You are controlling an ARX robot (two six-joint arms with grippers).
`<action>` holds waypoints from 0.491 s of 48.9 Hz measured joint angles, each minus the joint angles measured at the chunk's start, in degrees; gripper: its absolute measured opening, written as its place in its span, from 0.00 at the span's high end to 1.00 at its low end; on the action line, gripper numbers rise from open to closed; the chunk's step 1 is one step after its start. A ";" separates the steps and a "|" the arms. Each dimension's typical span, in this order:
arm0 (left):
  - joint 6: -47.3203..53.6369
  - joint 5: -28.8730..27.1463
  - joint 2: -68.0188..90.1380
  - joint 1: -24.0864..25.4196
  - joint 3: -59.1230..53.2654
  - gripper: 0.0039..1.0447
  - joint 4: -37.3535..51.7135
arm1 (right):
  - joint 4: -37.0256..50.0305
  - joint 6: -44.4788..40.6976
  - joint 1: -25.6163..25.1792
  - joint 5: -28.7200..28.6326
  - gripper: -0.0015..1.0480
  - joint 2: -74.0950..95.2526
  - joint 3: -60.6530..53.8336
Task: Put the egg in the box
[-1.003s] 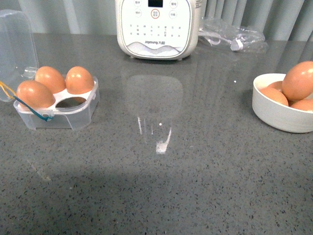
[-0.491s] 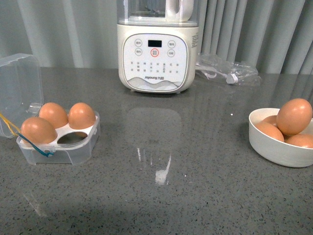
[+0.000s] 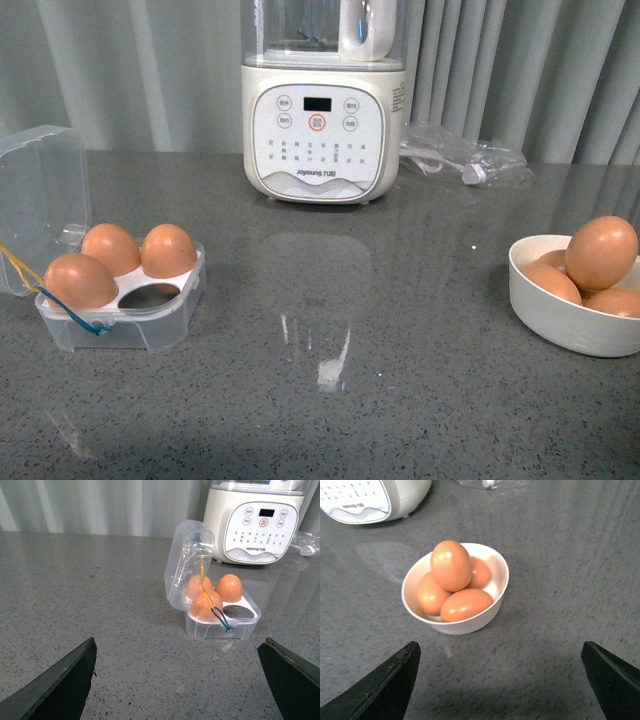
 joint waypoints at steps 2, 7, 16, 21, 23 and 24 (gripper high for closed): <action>0.00 0.00 0.00 0.00 0.00 0.06 0.02 | 1.01 -1.79 0.22 0.68 0.07 2.10 0.92; 0.00 0.02 0.00 0.00 0.00 0.06 0.02 | 3.52 -7.32 0.92 2.16 0.07 6.49 3.45; 0.00 0.00 0.00 0.00 0.00 0.06 0.02 | 4.42 -13.07 3.13 1.81 0.07 11.47 7.96; 0.00 0.02 0.00 0.00 0.00 0.06 0.02 | 5.20 -14.86 4.92 2.23 0.07 14.45 9.99; 0.00 0.00 0.00 0.00 0.00 0.06 0.02 | 5.53 -15.21 5.53 2.43 0.07 15.69 10.71; 0.00 0.00 0.00 0.00 0.00 0.06 0.02 | 5.64 -15.34 5.88 2.51 0.07 16.52 11.19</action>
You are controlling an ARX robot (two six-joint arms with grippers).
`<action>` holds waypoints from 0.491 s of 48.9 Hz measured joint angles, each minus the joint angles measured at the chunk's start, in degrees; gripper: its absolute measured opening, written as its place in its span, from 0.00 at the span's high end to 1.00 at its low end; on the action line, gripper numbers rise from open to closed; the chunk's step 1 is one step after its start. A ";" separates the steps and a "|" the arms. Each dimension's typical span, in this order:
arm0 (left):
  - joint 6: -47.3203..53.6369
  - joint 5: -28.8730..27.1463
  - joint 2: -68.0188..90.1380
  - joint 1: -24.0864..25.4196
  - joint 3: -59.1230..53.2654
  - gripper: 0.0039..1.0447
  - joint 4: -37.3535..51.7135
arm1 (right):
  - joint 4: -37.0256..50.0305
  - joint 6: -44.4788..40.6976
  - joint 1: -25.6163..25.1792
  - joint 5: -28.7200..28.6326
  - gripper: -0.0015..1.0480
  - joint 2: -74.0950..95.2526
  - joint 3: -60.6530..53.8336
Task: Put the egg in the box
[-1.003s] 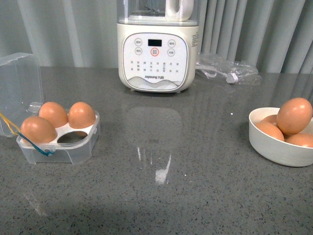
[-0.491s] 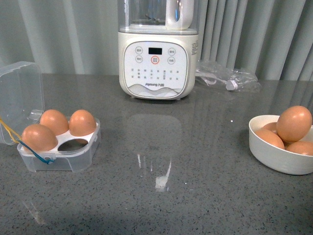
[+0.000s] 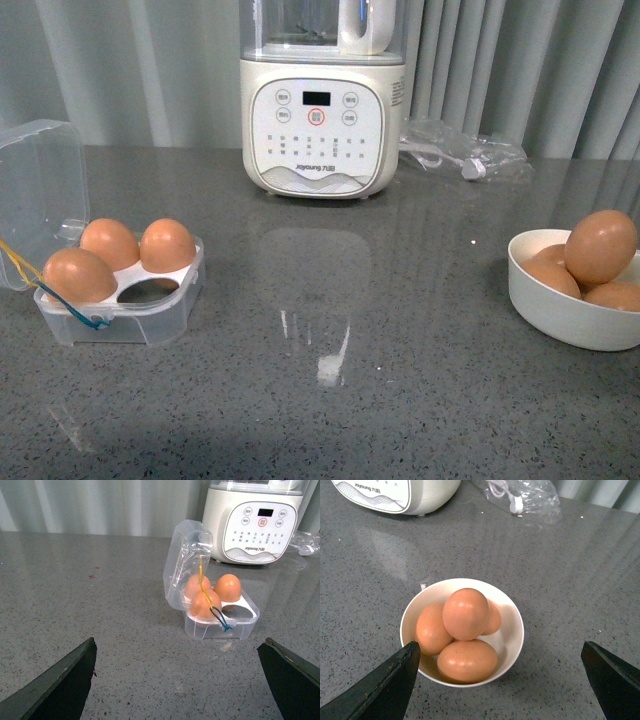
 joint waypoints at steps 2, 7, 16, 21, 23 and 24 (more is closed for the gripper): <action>0.00 0.00 0.00 0.00 0.00 0.06 0.00 | 0.35 -0.26 0.59 0.31 0.07 1.40 0.68; 0.00 0.00 0.00 0.00 0.00 0.06 0.00 | 0.68 -0.28 1.75 0.48 0.07 4.07 1.88; 0.00 0.00 0.00 0.00 0.00 0.06 -0.02 | 2.60 0.00 3.61 2.01 0.07 8.28 3.78; 0.00 0.00 0.00 0.00 0.00 0.06 -0.02 | 3.65 0.11 4.61 2.86 0.07 10.69 4.76; 0.00 0.00 0.00 0.00 0.00 0.06 0.00 | 3.82 0.09 4.83 3.19 0.07 11.39 5.01; 0.00 0.00 0.00 0.00 0.00 0.06 -0.02 | 3.93 0.11 4.96 3.52 0.07 11.80 5.14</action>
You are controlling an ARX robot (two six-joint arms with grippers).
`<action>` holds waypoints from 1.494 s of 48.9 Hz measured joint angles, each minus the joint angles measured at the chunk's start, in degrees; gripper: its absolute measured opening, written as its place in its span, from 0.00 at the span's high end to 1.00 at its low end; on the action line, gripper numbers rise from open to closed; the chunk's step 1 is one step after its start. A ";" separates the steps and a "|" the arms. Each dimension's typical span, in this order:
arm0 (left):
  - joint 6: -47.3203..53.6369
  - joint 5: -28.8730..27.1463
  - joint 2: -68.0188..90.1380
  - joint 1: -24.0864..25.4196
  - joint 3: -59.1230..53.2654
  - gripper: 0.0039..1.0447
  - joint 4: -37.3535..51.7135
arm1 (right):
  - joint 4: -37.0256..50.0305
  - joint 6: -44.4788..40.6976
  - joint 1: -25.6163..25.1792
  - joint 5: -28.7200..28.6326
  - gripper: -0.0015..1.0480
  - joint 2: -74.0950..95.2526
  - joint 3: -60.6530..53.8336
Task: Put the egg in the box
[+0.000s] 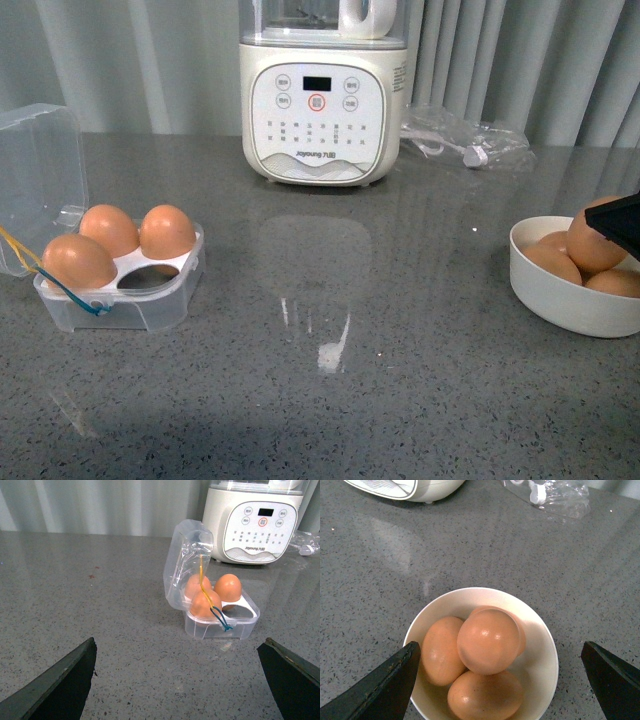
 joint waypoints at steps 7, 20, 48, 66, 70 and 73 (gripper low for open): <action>0.00 0.00 0.02 0.00 0.00 0.06 0.02 | 1.22 0.81 0.20 0.46 0.07 2.29 0.76; 0.00 0.02 0.00 0.00 0.00 0.06 0.00 | 4.98 3.34 -0.20 0.28 0.07 6.10 1.31; 0.00 0.00 0.00 0.00 0.00 0.06 0.00 | 6.95 5.90 0.04 -0.85 0.25 10.69 3.39; 0.00 0.02 0.00 0.00 0.00 0.06 0.02 | 7.85 7.04 0.59 -1.95 0.62 11.06 3.48; 0.00 0.00 0.00 0.00 0.00 0.06 0.00 | 7.98 7.34 0.87 -2.01 0.62 10.14 3.48; 0.00 0.00 0.00 0.00 0.00 0.06 0.02 | 8.44 7.32 1.20 -2.47 0.62 8.96 3.43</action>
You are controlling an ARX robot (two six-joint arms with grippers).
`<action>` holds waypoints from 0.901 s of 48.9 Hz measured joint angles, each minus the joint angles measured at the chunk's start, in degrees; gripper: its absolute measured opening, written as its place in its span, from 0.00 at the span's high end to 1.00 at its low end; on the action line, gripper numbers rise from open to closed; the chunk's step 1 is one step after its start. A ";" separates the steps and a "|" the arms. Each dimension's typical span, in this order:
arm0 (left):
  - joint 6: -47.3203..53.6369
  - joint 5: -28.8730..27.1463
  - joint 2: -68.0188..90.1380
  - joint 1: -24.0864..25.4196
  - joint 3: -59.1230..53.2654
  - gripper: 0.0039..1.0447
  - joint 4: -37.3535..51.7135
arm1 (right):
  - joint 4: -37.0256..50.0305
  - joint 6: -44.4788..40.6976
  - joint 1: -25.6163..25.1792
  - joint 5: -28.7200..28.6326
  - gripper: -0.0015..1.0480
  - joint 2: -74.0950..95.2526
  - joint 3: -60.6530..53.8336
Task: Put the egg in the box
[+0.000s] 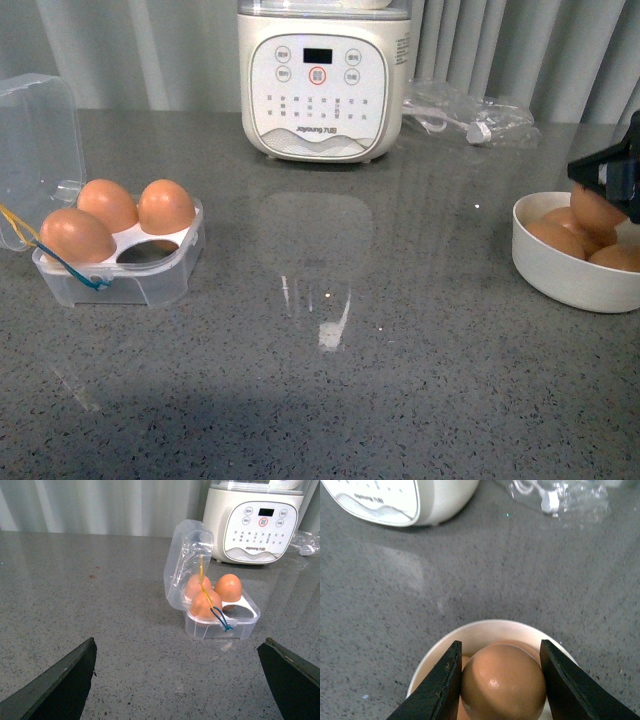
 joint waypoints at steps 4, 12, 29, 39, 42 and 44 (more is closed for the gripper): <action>0.00 0.00 0.00 0.00 0.00 0.06 -0.02 | 0.81 0.00 0.61 -1.40 0.62 -1.99 -0.02; 0.00 0.00 0.00 0.00 0.00 0.06 0.00 | 0.70 1.31 3.48 -5.11 0.62 -5.53 0.98; 0.00 0.00 0.00 0.00 0.00 0.06 0.00 | 4.09 6.54 16.94 -14.16 0.62 3.80 11.45; 0.00 0.00 0.00 0.00 0.00 0.06 0.00 | 4.07 5.79 23.06 -14.95 0.62 10.47 15.17; 0.00 0.02 0.00 0.00 0.00 0.06 -0.02 | 3.13 5.77 25.07 -15.02 0.62 12.92 17.33; 0.00 0.00 0.00 0.00 0.00 0.06 0.00 | 2.84 5.88 25.90 -15.56 0.62 14.10 18.47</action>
